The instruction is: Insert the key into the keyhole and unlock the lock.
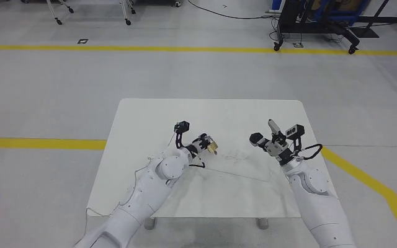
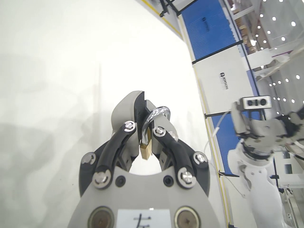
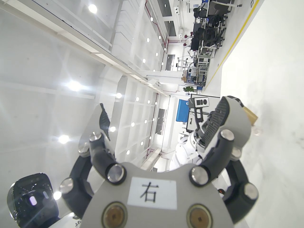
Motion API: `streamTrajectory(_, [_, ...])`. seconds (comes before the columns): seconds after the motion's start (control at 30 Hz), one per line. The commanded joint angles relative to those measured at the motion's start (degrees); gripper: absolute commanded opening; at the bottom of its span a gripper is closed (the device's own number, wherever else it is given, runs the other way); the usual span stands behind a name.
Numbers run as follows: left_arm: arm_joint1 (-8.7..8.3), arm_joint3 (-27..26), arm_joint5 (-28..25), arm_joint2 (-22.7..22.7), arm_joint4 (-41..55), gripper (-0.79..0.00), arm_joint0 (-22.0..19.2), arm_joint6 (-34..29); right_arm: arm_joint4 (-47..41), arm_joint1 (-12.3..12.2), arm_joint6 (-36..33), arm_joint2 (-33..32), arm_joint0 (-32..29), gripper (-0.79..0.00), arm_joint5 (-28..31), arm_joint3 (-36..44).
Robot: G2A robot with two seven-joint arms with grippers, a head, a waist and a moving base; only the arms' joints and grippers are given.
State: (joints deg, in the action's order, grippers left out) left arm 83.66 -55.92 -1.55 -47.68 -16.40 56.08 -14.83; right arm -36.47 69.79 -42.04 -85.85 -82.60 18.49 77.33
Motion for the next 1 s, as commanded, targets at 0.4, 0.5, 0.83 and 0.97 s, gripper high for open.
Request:
streamTrajectory(0.4, [3.21,6.18,1.49,4.30,-0.91,0.000,-2.74,1.62,-0.07,0.02,-0.10,0.11,0.26,0.000,0.02,-0.50])
streamTrajectory(0.5, [3.26,5.85,-1.30,3.59,0.00,0.000,-2.64,1.48,-0.07,0.02,-0.10,0.11,0.26,0.000,0.02,-0.50])
streamTrajectory(0.83, [1.88,2.33,-7.67,0.12,-4.49,0.000,-1.73,4.21,-0.07,0.02,-0.10,0.11,0.26,0.000,0.02,-0.50])
streamTrajectory(0.97, [0.46,-2.51,-14.14,-2.58,-8.85,0.000,-0.24,7.56,-0.07,0.02,-0.10,0.11,0.26,0.000,0.02,-0.50])
